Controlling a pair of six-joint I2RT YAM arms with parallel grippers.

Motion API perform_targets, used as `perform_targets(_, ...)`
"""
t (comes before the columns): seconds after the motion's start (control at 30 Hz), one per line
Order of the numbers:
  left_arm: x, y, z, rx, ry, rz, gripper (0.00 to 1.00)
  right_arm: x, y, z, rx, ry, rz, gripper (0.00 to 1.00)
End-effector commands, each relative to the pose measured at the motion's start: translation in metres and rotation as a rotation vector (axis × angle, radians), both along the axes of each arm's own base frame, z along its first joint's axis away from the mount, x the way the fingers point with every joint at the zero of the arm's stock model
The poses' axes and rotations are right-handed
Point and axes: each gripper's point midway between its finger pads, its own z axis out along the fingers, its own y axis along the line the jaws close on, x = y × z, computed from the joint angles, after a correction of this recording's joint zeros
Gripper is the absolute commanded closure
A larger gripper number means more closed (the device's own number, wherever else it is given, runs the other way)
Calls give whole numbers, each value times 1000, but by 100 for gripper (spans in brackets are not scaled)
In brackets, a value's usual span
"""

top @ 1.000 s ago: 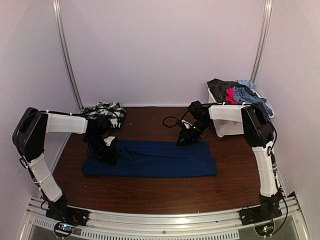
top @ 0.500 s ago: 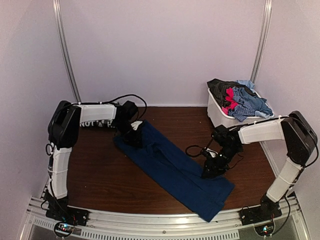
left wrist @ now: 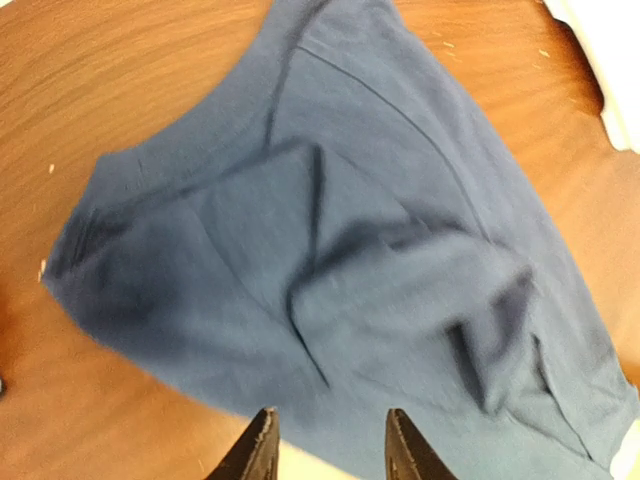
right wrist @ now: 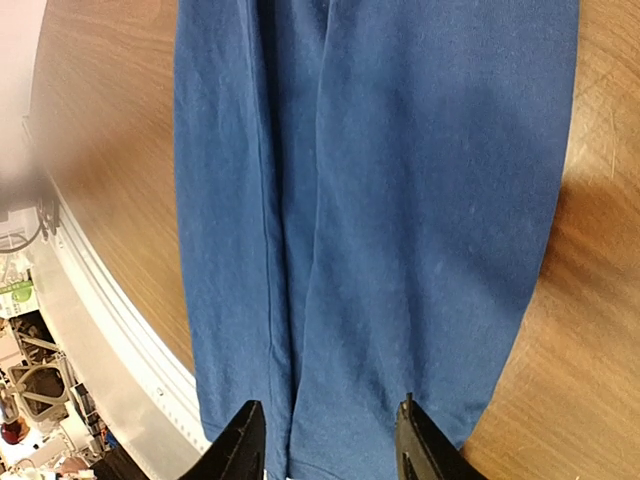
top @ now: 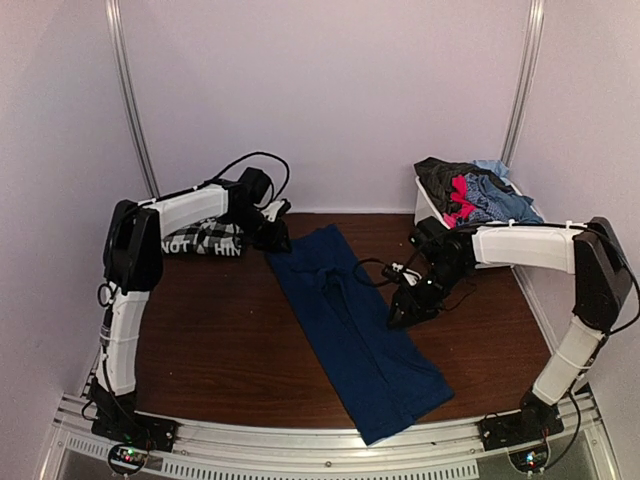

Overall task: Fold and stack the mixed laundry pile
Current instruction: Rotate the rectangle-folded T-shirt at the center of the board.

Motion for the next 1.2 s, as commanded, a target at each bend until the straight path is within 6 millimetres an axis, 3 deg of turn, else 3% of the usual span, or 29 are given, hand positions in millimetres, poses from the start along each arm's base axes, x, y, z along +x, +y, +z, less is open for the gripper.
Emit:
perform_targets(0.0,-41,-15,7,-25,33,-77,63,10,-3,-21,-64,18,5,56)
perform_targets(0.13,-71,-18,-28,17,105,-112,65,10,-2,-38,-88,62,38,59)
perform_targets(0.3,-69,-13,-64,75,156,-58,67,2,3,-49,-78,114,77,61)
perform_targets(0.47,-35,2,-91,126,163,55,69,-6,19,-54,-26,161,133,61)
perform_targets(0.63,36,13,-97,103,100,131,69,17,64,-47,62,167,170,59)
perform_targets(0.77,91,25,-82,-94,49,212,64,43,117,-28,160,143,210,58)
perform_targets(0.83,111,29,-57,-176,-12,224,62,51,139,-15,208,120,226,56)
perform_targets(0.9,119,29,-28,-219,-58,212,61,56,147,-3,249,99,207,56)
perform_targets(1.03,96,33,19,-224,-78,165,61,55,132,11,251,62,159,55)
perform_targets(1.17,34,54,41,-141,-71,118,61,40,108,25,244,41,101,54)
